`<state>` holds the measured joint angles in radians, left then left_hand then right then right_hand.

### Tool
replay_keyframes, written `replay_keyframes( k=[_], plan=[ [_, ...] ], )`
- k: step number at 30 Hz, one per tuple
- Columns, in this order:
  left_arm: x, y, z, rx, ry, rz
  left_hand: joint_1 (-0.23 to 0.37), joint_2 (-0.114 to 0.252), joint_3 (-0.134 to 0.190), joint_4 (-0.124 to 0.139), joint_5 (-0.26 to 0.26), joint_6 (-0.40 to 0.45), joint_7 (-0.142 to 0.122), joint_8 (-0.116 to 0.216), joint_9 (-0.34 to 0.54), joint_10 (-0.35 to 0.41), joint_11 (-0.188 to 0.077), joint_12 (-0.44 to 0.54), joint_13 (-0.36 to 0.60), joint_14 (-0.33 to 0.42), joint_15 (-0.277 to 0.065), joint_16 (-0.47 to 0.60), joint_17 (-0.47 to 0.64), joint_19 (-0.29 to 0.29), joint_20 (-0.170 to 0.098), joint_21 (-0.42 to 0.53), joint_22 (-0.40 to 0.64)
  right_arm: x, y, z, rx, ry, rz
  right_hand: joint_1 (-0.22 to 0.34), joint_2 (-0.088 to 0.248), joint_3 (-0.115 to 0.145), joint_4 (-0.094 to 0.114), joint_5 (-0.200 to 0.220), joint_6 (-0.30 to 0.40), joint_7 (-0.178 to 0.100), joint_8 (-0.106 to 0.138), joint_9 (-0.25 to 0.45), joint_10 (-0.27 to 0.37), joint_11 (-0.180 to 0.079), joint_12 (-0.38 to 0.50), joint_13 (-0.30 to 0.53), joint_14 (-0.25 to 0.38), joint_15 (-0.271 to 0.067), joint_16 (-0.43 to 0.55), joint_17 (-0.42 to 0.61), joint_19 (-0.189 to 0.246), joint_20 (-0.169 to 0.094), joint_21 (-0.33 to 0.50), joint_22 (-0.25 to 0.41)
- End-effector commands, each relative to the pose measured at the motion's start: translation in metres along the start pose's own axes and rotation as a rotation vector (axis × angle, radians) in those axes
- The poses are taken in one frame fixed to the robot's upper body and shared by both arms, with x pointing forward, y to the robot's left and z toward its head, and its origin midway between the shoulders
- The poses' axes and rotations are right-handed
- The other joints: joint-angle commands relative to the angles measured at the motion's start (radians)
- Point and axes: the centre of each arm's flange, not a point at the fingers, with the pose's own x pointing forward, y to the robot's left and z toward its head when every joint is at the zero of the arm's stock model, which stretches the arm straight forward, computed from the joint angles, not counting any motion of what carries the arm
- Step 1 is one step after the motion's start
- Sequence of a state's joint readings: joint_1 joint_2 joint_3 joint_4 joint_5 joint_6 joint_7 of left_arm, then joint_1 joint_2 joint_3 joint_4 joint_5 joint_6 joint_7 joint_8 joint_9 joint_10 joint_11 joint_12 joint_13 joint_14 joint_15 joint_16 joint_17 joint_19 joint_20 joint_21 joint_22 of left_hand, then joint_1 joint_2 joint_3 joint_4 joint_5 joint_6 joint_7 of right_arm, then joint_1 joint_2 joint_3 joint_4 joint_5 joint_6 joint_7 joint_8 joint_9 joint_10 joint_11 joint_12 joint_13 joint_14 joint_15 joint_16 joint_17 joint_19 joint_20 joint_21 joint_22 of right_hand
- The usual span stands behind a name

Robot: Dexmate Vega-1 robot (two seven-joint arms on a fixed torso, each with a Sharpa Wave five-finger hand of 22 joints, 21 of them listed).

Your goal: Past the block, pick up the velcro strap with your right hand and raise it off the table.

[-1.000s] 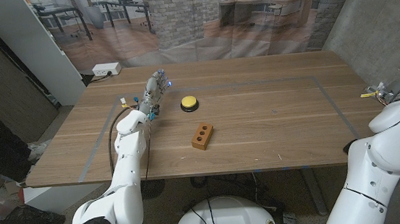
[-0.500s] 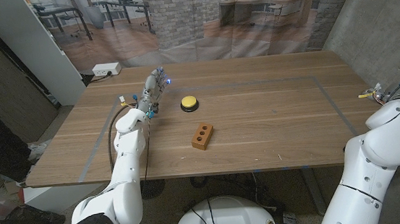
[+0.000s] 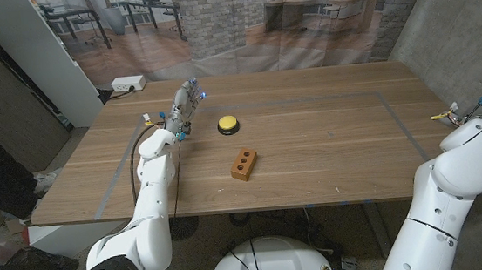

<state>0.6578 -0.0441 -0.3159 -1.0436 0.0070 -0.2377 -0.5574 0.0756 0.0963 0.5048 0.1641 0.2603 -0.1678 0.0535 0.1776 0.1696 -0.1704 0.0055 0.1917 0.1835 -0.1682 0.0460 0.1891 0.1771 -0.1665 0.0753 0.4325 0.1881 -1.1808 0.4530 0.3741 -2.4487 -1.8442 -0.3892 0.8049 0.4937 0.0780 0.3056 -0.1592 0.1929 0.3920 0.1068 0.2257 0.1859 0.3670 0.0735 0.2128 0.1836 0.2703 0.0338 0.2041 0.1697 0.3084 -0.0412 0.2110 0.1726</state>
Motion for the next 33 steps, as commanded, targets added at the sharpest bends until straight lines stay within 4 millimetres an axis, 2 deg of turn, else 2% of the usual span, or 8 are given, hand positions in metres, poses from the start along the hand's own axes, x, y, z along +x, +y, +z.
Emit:
replay_keyframes(
  k=[1, 19, 33],
  plan=[
    [-0.0015, -0.0012, 0.0036, 0.002, -0.01, -0.004, -0.012, 0.059, 0.005, -0.001, 0.002, -0.069, 0.0, 0.004, 0.003, -0.07, 0.003, 0.004, 0.002, -0.114, 0.003, 0.006, 0.003, 0.004, 0.002, -0.002, 0.003, 0.0037, 0.0013, -0.0008, -0.006, 0.023, 0.049, 0.002, -0.02, -0.013, 0.001, 0.006, 0.024, 0.002, 0.008, 0.004, 0.017, 0.002, 0.005, 0.005, 0.024, -0.003, 0.005, 0.005, 0.015, -0.017, 0.006, 0.0],
    [-0.0032, -0.005, 0.0097, 0.006, -0.027, -0.013, -0.013, 0.058, 0.005, -0.001, 0.002, -0.067, -0.001, 0.004, 0.003, -0.07, 0.003, 0.003, 0.002, -0.113, 0.003, 0.006, 0.003, 0.005, 0.002, -0.005, 0.003, 0.0027, 0.0, -0.0069, -0.021, 0.071, 0.086, 0.017, -0.046, -0.026, -0.002, 0.017, 0.06, 0.003, 0.011, 0.004, 0.049, -0.002, 0.006, 0.005, 0.056, -0.01, 0.005, 0.005, 0.032, -0.026, 0.004, 0.0],
    [-0.0058, -0.0053, 0.0096, 0.004, -0.031, -0.012, -0.014, 0.056, 0.005, -0.002, 0.002, -0.067, -0.001, 0.003, 0.003, -0.07, 0.002, 0.003, 0.002, -0.113, 0.002, 0.005, 0.003, 0.006, 0.002, -0.008, 0.003, 0.0058, 0.0022, -0.0082, -0.015, 0.119, 0.184, 0.039, -0.063, -0.032, -0.006, 0.027, 0.079, -0.003, 0.01, 0.004, 0.055, -0.008, 0.0, 0.005, 0.065, -0.018, -0.001, 0.005, 0.046, -0.039, 0.004, 0.0]
  ],
)
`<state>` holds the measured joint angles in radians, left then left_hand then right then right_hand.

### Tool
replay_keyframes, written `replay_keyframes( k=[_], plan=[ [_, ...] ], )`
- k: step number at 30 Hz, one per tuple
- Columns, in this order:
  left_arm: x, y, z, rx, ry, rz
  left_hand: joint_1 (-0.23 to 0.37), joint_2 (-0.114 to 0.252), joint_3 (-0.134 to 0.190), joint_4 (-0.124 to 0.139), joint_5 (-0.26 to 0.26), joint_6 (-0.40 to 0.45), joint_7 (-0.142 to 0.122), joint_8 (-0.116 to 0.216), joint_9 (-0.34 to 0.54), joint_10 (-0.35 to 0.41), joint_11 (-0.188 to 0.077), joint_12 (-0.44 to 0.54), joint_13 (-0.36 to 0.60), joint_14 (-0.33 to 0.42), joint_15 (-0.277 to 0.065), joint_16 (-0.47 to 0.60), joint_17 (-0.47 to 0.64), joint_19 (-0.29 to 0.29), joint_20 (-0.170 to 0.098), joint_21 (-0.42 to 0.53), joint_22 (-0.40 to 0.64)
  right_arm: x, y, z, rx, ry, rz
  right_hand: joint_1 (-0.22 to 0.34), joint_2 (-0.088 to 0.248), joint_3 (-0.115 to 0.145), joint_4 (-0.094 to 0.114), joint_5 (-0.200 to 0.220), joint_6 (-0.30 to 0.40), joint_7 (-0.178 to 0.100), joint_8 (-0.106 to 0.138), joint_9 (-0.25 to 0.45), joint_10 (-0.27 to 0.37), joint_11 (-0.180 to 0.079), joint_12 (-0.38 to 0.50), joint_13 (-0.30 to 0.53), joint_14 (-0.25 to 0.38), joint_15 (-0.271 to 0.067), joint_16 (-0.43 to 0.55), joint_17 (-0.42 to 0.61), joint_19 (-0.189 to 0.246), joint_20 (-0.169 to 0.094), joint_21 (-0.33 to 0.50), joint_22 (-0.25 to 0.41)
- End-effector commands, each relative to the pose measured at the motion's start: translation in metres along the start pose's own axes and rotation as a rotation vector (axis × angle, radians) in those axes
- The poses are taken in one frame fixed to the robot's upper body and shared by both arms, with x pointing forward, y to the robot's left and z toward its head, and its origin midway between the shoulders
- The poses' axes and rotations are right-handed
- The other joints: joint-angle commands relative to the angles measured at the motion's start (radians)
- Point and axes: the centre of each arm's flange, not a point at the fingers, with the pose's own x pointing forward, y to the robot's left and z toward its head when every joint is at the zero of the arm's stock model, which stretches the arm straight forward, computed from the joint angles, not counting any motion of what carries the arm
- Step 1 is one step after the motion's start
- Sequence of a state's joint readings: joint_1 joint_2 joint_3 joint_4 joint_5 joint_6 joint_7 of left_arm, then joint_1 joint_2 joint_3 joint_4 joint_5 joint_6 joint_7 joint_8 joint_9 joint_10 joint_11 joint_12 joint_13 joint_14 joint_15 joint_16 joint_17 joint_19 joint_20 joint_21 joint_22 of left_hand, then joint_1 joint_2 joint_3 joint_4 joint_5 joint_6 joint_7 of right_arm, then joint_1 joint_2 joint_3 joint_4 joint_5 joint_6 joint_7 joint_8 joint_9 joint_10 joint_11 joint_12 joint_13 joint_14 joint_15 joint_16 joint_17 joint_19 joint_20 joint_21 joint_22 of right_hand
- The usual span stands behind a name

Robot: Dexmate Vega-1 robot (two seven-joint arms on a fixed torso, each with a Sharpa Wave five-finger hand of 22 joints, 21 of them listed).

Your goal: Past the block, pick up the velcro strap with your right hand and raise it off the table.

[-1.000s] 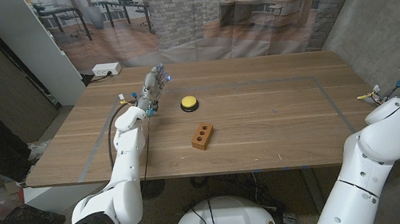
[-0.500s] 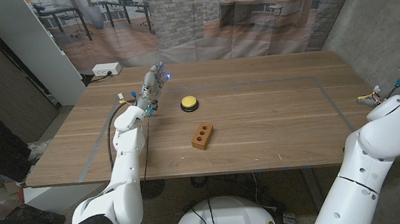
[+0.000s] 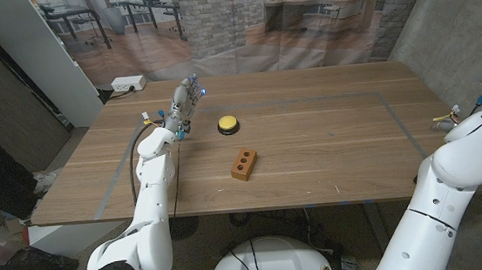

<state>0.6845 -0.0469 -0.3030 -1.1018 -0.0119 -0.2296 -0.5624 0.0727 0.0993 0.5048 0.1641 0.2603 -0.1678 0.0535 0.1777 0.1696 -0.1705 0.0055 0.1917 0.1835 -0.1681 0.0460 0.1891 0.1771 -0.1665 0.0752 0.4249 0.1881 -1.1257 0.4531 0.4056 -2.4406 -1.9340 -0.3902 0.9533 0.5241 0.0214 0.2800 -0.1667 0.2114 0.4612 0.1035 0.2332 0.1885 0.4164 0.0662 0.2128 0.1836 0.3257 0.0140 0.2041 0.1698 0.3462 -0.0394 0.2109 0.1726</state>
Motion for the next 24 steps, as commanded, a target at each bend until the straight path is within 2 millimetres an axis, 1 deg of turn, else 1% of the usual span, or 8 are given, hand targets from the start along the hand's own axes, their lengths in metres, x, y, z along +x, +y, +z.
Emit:
replay_keyframes(
  k=[1, 3, 7, 14, 24],
  plan=[
    [-0.0027, -0.0009, 0.0009, -0.002, -0.006, -0.002, -0.011, 0.053, 0.005, -0.002, 0.002, -0.066, -0.001, 0.004, 0.003, -0.07, 0.002, 0.003, 0.002, -0.113, 0.002, 0.005, 0.003, 0.007, 0.003, 0.0, 0.003, 0.0029, 0.004, -0.0034, 0.004, 0.048, 0.102, 0.007, -0.01, -0.01, 0.003, 0.009, 0.008, 0.001, 0.001, 0.001, 0.005, -0.001, -0.001, 0.005, 0.01, 0.001, -0.001, 0.005, 0.008, -0.041, 0.003, 0.0],
    [-0.003, -0.0005, 0.001, -0.001, -0.006, 0.0, -0.012, 0.052, 0.005, -0.002, 0.002, -0.066, -0.001, 0.004, 0.002, -0.069, 0.002, 0.004, 0.002, -0.113, 0.002, 0.005, 0.003, 0.008, 0.002, -0.001, 0.003, 0.0034, 0.0042, -0.0032, 0.0, 0.051, 0.107, 0.005, -0.018, -0.015, 0.005, 0.01, 0.016, 0.001, 0.002, 0.001, 0.007, 0.002, -0.001, 0.006, 0.012, 0.0, -0.002, 0.006, 0.009, -0.042, 0.002, 0.0],
    [-0.0032, -0.0002, 0.0012, -0.002, -0.008, -0.001, -0.013, 0.051, 0.004, -0.001, 0.002, -0.066, -0.002, 0.004, 0.002, -0.068, 0.002, 0.004, 0.002, -0.113, 0.001, 0.006, 0.003, 0.008, 0.003, -0.001, 0.003, 0.0037, 0.0048, -0.0022, -0.004, 0.052, 0.11, 0.003, -0.031, -0.026, 0.009, 0.013, 0.04, -0.003, 0.007, 0.002, 0.018, -0.004, 0.0, 0.006, 0.018, -0.001, -0.003, 0.006, 0.01, -0.046, 0.0, 0.0],
    [-0.0038, 0.0003, 0.0017, -0.002, -0.01, -0.001, -0.014, 0.05, 0.003, -0.001, 0.002, -0.064, -0.002, 0.004, 0.003, -0.068, 0.002, 0.004, 0.002, -0.112, 0.002, 0.006, 0.003, 0.01, 0.002, -0.002, 0.004, 0.0043, 0.0061, -0.0013, -0.009, 0.061, 0.121, 0.014, -0.034, -0.028, 0.009, 0.019, 0.046, -0.009, 0.005, 0.002, 0.023, -0.008, -0.002, 0.006, 0.024, -0.009, -0.004, 0.006, 0.013, -0.055, -0.001, 0.001],
    [-0.004, 0.0003, 0.0024, -0.002, -0.013, -0.001, -0.017, 0.047, 0.001, 0.0, 0.002, -0.064, -0.001, 0.004, 0.003, -0.067, 0.002, 0.004, 0.002, -0.112, 0.002, 0.006, 0.003, 0.01, 0.003, -0.004, 0.004, 0.0069, 0.0076, -0.0009, -0.013, 0.074, 0.155, 0.033, -0.043, -0.033, 0.008, 0.028, 0.071, -0.012, 0.007, 0.003, 0.047, -0.014, 0.001, 0.007, 0.047, -0.019, -0.001, 0.006, 0.023, -0.066, -0.001, 0.001]
  ],
)
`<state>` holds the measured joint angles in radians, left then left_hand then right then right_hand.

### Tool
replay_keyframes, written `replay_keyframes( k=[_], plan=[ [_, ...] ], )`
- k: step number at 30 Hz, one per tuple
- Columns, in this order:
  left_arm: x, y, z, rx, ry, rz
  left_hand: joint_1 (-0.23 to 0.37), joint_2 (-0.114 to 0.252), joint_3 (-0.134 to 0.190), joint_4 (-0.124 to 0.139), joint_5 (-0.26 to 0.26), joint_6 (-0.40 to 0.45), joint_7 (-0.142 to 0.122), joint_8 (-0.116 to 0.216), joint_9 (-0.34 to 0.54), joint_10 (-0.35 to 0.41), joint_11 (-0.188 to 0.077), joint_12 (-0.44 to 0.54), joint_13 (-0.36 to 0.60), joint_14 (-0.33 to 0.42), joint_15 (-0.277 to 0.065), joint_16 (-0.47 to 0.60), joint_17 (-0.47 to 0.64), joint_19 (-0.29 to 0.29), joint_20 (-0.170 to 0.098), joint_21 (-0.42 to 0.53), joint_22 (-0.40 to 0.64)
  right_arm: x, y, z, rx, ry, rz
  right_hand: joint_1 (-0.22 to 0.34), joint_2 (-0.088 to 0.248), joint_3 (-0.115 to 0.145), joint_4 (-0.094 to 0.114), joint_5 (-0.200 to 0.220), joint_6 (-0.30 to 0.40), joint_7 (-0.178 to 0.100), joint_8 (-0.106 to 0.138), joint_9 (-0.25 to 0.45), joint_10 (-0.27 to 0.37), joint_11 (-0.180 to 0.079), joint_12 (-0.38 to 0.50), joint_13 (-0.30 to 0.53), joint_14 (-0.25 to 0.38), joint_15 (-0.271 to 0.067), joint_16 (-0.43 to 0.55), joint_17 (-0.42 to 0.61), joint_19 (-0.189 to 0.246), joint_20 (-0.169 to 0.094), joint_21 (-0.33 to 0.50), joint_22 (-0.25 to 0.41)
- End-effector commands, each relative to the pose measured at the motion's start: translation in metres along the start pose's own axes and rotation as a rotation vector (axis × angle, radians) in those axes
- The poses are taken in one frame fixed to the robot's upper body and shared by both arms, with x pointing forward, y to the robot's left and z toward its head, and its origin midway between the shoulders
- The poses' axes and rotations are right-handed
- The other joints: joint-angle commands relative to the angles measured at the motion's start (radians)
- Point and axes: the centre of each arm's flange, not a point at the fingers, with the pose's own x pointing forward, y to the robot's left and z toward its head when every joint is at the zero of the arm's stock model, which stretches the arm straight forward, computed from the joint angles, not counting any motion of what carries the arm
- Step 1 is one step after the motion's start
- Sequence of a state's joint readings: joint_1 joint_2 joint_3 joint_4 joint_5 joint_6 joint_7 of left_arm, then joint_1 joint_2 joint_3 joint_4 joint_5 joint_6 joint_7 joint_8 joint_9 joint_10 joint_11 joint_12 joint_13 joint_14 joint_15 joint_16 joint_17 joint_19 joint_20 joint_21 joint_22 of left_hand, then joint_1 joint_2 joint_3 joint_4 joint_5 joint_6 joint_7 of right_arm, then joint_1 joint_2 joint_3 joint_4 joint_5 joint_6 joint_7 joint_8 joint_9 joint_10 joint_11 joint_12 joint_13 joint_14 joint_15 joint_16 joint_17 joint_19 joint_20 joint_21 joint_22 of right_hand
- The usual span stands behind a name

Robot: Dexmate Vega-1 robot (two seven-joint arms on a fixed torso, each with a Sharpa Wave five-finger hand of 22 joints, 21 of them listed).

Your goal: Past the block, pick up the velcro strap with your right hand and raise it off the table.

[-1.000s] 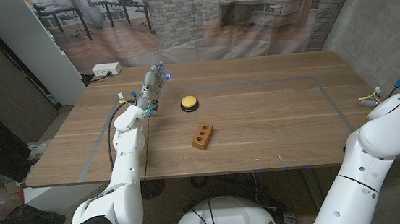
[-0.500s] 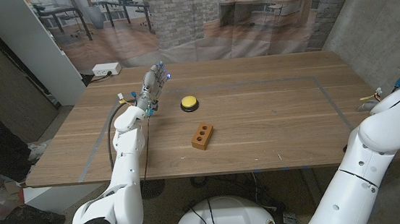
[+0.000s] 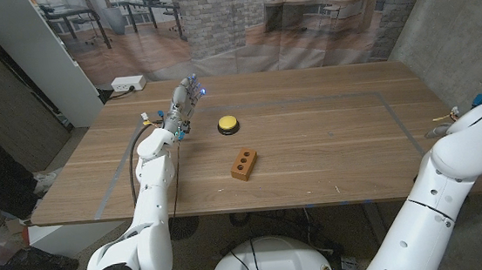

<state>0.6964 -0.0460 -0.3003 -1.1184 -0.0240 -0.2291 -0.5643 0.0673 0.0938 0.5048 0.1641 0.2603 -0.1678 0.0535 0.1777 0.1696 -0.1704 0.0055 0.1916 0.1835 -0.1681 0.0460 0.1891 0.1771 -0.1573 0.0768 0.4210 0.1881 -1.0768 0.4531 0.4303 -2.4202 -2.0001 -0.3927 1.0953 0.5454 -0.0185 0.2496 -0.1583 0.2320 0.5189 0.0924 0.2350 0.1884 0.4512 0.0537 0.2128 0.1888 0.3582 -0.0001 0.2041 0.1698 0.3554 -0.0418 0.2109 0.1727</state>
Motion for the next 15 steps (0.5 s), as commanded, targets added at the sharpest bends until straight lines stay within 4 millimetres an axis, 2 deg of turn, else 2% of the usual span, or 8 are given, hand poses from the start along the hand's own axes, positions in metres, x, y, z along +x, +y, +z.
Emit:
replay_keyframes(
  k=[1, 15],
  plan=[
    [-0.0009, 0.0004, 0.0013, 0.001, -0.006, 0.0, -0.012, 0.053, 0.001, 0.0, 0.002, -0.064, -0.001, 0.004, 0.003, -0.067, 0.002, 0.004, 0.002, -0.112, 0.001, 0.006, 0.003, 0.0, 0.002, -0.001, 0.004, 0.0031, 0.0026, 0.0005, -0.01, 0.024, 0.05, 0.013, -0.003, -0.004, 0.0, 0.008, 0.014, -0.001, 0.005, 0.003, 0.012, -0.002, 0.001, 0.001, 0.016, -0.005, -0.001, 0.006, 0.015, -0.064, -0.001, 0.001],
    [-0.0004, -0.0016, 0.003, 0.002, -0.007, -0.005, -0.015, 0.05, -0.002, 0.001, 0.002, -0.062, 0.0, 0.004, 0.002, -0.066, 0.002, 0.004, 0.002, -0.11, 0.002, 0.006, 0.003, 0.004, 0.003, -0.002, 0.004, 0.0067, 0.0042, -0.0002, -0.016, 0.05, 0.094, 0.061, -0.021, -0.011, -0.006, 0.027, 0.041, -0.015, 0.003, 0.004, 0.034, -0.013, 0.0, 0.003, 0.033, -0.022, -0.005, 0.006, 0.02, -0.087, -0.004, 0.002]
  ],
)
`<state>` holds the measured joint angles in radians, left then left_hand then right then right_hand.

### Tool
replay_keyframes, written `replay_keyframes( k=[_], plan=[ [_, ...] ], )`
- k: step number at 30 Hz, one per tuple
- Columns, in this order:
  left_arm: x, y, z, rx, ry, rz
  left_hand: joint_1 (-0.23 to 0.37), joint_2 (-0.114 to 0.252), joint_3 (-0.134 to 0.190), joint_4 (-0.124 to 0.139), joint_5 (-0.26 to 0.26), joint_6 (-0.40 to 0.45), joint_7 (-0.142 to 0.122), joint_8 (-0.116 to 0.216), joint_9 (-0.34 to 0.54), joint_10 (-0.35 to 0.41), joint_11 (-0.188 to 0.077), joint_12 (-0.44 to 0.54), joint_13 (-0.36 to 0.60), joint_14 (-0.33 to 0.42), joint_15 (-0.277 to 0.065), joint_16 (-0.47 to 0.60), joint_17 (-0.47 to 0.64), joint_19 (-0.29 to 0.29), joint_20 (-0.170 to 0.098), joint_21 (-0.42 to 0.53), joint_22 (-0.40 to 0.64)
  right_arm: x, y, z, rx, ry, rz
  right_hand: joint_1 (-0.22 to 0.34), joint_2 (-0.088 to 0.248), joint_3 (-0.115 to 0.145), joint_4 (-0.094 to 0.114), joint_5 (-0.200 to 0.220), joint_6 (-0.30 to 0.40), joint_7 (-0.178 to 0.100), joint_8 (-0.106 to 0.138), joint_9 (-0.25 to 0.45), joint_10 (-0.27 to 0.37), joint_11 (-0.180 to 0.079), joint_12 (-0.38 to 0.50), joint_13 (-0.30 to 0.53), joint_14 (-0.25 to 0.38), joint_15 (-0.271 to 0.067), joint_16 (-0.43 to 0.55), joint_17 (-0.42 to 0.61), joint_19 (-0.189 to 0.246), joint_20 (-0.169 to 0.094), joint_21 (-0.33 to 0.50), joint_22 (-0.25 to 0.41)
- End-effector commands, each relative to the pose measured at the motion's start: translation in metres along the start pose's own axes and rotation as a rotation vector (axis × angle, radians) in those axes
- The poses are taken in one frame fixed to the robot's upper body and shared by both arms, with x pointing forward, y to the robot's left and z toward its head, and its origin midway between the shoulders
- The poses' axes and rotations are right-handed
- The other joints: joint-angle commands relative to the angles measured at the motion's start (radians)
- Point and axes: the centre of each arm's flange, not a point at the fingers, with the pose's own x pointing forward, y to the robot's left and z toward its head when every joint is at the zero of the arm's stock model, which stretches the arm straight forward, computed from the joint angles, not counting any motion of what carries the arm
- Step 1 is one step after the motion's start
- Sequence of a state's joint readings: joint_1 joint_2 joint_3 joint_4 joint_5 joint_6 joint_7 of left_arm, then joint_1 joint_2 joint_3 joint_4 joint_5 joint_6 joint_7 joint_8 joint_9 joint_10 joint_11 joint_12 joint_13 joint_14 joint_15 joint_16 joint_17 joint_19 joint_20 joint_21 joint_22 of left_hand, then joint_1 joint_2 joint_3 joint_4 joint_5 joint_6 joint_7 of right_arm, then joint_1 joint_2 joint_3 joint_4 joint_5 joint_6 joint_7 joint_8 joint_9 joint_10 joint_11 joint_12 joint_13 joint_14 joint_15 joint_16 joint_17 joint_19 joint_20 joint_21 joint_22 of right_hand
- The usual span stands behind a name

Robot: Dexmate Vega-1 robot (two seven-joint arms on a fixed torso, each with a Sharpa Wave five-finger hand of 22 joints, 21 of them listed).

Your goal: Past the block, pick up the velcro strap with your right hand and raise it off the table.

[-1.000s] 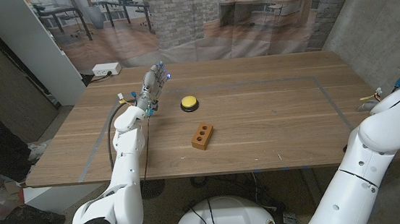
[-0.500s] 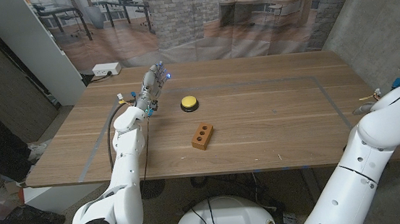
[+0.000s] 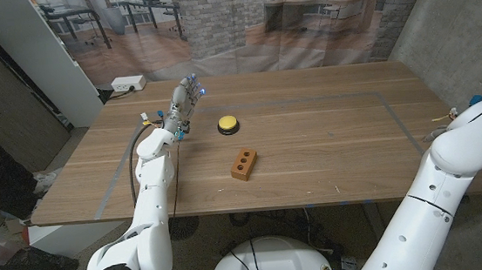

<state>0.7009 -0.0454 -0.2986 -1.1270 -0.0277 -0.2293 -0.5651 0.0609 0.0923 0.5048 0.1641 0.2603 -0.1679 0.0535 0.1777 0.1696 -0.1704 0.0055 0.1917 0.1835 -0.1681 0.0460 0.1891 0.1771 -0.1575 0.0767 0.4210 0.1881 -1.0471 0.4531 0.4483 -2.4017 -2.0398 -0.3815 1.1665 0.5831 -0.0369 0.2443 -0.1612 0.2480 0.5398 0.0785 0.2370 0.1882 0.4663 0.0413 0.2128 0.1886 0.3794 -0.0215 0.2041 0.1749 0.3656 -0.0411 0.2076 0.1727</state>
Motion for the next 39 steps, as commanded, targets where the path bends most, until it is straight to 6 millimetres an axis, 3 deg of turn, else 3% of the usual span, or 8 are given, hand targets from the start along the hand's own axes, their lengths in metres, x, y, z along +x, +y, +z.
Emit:
replay_keyframes(
  k=[1, 16, 39],
  plan=[
    [0.0005, -0.0016, 0.0017, 0.003, -0.003, -0.004, -0.009, 0.051, -0.002, 0.001, 0.002, -0.061, -0.001, 0.004, 0.002, -0.066, 0.003, 0.004, 0.002, -0.11, 0.002, 0.006, 0.003, 0.003, 0.003, -0.003, 0.004, 0.0031, 0.0015, -0.0006, -0.002, 0.019, 0.037, 0.027, -0.003, -0.006, -0.003, 0.013, 0.022, 0.0, 0.001, 0.004, 0.023, 0.0, 0.0, 0.003, 0.015, 0.0, -0.004, 0.001, 0.012, -0.087, 0.0, 0.002],
    [-0.0005, -0.002, 0.003, 0.005, -0.004, -0.001, -0.012, 0.049, -0.005, 0.002, 0.003, -0.06, -0.001, 0.004, 0.002, -0.064, 0.004, 0.004, 0.002, -0.108, 0.001, 0.007, 0.003, 0.006, 0.002, -0.004, 0.004, 0.0061, 0.0055, 0.0013, -0.017, 0.034, 0.066, 0.071, -0.017, -0.018, 0.004, 0.039, 0.071, -0.006, 0.006, 0.006, 0.071, -0.003, 0.008, 0.007, 0.075, -0.017, 0.008, 0.006, 0.03, -0.102, 0.003, 0.004],
    [-0.002, -0.0014, 0.0035, 0.005, -0.006, -0.003, -0.017, 0.047, -0.01, 0.002, 0.005, -0.06, -0.001, 0.003, 0.002, -0.064, 0.004, 0.003, 0.002, -0.108, 0.003, 0.006, 0.003, 0.008, 0.001, -0.009, 0.004, 0.0109, 0.0104, 0.0026, -0.025, 0.09, 0.146, 0.067, -0.024, -0.038, 0.022, 0.058, 0.089, -0.003, 0.003, 0.008, 0.099, 0.003, 0.01, 0.01, 0.101, -0.019, 0.011, 0.012, 0.033, -0.1, 0.002, 0.006]
  ],
)
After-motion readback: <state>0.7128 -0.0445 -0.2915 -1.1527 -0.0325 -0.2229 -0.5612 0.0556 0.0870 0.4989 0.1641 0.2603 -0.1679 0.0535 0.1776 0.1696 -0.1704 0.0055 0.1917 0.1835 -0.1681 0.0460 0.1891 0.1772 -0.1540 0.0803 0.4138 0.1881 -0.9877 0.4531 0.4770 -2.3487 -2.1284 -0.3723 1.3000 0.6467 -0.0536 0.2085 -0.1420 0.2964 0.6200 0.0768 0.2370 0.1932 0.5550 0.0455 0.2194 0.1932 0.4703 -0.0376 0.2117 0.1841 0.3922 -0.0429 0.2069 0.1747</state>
